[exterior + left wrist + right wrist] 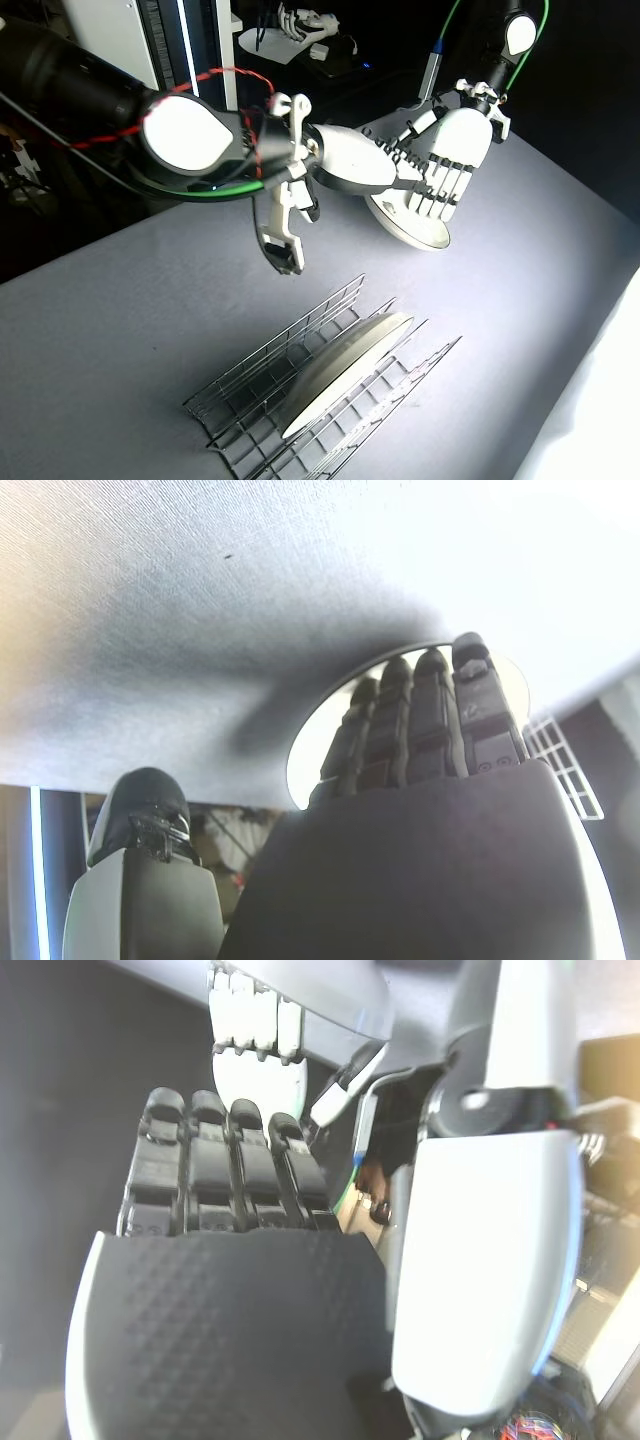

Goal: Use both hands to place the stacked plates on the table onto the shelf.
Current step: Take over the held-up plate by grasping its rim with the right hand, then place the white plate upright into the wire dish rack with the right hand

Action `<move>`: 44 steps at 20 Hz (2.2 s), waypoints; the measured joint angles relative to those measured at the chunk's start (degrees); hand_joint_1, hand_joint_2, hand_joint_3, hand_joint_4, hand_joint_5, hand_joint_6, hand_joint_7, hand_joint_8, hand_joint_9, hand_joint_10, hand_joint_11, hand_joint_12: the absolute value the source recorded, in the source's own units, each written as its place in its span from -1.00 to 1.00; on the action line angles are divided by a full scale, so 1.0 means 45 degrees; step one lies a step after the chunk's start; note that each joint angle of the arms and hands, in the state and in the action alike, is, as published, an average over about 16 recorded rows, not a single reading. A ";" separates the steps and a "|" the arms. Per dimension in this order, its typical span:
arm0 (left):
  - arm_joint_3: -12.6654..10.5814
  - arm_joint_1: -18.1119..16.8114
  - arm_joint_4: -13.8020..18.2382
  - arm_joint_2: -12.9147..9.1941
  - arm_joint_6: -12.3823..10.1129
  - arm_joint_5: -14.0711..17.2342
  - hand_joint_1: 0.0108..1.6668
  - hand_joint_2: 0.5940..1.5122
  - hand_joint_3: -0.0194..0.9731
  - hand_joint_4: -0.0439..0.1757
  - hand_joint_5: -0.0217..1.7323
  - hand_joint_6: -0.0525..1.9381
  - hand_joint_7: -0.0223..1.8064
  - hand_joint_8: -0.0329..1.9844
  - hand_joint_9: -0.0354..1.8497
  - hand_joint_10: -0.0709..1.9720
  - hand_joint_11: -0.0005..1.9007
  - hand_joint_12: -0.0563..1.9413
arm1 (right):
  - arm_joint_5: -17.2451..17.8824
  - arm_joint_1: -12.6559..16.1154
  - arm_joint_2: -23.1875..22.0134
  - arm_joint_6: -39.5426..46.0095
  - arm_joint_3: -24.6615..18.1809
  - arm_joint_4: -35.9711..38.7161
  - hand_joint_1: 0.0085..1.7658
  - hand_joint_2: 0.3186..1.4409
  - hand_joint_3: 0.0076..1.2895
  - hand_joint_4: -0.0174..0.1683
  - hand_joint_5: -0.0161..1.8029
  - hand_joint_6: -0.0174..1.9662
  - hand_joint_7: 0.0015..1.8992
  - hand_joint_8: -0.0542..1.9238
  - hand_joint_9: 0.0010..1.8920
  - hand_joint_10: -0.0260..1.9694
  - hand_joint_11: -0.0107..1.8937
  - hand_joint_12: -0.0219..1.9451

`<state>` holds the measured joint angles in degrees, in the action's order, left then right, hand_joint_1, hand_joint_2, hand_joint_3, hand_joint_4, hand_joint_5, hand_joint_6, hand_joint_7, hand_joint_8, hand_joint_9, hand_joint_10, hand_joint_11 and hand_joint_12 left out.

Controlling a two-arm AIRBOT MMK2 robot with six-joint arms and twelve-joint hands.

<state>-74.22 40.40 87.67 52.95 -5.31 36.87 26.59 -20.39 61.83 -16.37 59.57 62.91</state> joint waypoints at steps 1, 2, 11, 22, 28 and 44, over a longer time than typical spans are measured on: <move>-0.0001 0.0000 0.0002 0.0000 0.0000 0.0000 -1.00 0.00 -0.92 -0.69 -0.98 -0.98 -0.96 -0.98 -0.97 -0.95 -0.99 -0.97 | -0.0119 -0.0045 0.0237 -0.0003 0.0095 -0.0012 0.42 -0.19 -0.99 -0.73 -0.97 -0.98 -0.98 -0.94 -0.98 -0.97 -0.98 -0.97; -0.0002 0.0000 0.0004 0.0000 -0.0001 0.0001 -1.00 0.00 -0.92 -0.69 -0.98 -0.98 -0.96 -0.98 -0.97 -0.95 -0.99 -0.97 | -0.0230 -0.0090 0.0470 -0.0006 0.0196 -0.0022 0.44 -0.18 -0.99 -0.73 -0.97 -0.98 -0.98 -0.94 -0.98 -0.97 -0.98 -0.97; -0.0024 0.0000 0.0016 0.0009 -0.0003 0.0017 -1.00 -0.02 -0.92 -0.69 -0.98 -0.98 -0.96 -0.98 -0.97 -0.95 -0.99 -0.97 | -0.1026 -0.0427 0.2294 -0.0041 0.1192 -0.0081 0.63 -0.02 -0.99 -0.75 -0.96 -0.98 -0.98 -0.94 -0.98 -0.97 -0.97 -0.97; -0.0038 0.0000 0.0018 0.0021 -0.0001 0.0027 -1.00 -0.02 -0.92 -0.69 -0.98 -0.98 -0.96 -0.98 -0.97 -0.95 -0.99 -0.97 | -0.1591 -0.0657 0.3770 -0.0107 0.2136 -0.0168 0.72 0.20 -0.99 -0.77 -0.93 -0.98 -0.95 -0.94 -0.95 -0.97 -0.96 -0.57; -0.0037 0.0000 0.0017 0.0025 -0.0011 0.0027 -1.00 -0.02 -0.92 -0.69 -0.98 -0.98 -0.96 -0.98 -0.97 -0.95 -0.99 -0.97 | -0.1460 -0.0666 0.4055 -0.0217 0.2327 -0.0267 0.66 0.28 -0.99 -0.78 -0.64 -0.84 -0.66 -0.83 -0.68 -0.76 -0.74 -0.05; 0.0102 -0.1265 0.0355 -0.0288 -0.0068 0.0275 -0.99 -0.01 -0.92 -0.63 -0.94 -0.96 -0.94 -0.97 -0.94 -0.93 -0.97 -0.93 | -0.0357 -0.0198 0.3347 -0.0408 0.2173 -0.0685 0.48 0.13 -0.99 -0.80 -0.07 -0.17 -0.03 -0.27 0.06 -0.30 0.04 0.25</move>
<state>-73.76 34.71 89.27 51.65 -5.61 38.11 24.99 -21.28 76.89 -18.21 69.35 59.83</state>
